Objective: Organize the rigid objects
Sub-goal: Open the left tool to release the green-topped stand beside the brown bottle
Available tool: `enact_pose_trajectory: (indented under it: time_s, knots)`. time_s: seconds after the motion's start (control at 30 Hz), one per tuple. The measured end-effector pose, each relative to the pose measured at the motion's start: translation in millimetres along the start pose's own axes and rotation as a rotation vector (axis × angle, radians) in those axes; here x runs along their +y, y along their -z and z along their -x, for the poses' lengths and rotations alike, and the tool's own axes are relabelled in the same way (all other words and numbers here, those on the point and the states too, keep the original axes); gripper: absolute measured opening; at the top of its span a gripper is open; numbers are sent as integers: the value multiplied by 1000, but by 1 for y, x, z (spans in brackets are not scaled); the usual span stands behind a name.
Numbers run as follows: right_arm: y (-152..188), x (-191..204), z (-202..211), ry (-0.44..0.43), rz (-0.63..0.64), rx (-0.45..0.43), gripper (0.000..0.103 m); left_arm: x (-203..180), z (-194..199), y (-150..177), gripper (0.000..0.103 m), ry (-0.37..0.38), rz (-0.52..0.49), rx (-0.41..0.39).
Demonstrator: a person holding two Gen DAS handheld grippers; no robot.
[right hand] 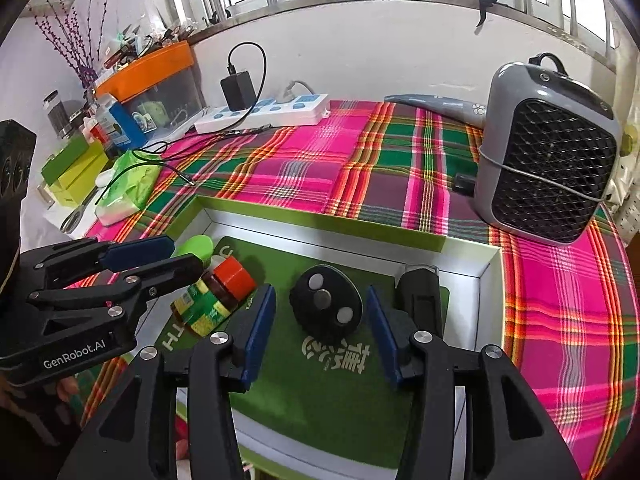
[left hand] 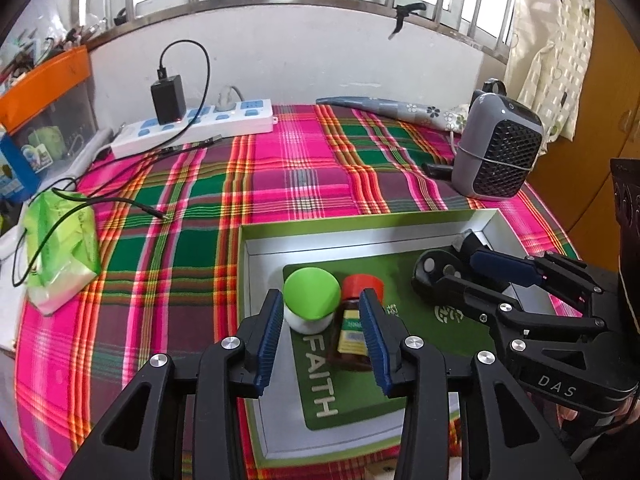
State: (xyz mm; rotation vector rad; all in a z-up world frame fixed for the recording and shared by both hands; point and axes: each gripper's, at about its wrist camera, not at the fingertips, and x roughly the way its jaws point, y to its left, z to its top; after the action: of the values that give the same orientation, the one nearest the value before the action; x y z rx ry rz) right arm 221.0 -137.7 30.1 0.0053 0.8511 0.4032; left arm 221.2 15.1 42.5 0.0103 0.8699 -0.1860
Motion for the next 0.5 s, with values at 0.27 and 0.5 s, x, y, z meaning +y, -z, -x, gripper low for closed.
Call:
enact_pose_trajectory:
  time_s: [0.27,0.5]
  knots:
    - [5,5,14,14,-4,-14,48,-2,21,7,39,1,4,-27]
    - [12,8,28,15,-13,-29,48,-3,40,17,39,4,13,-47]
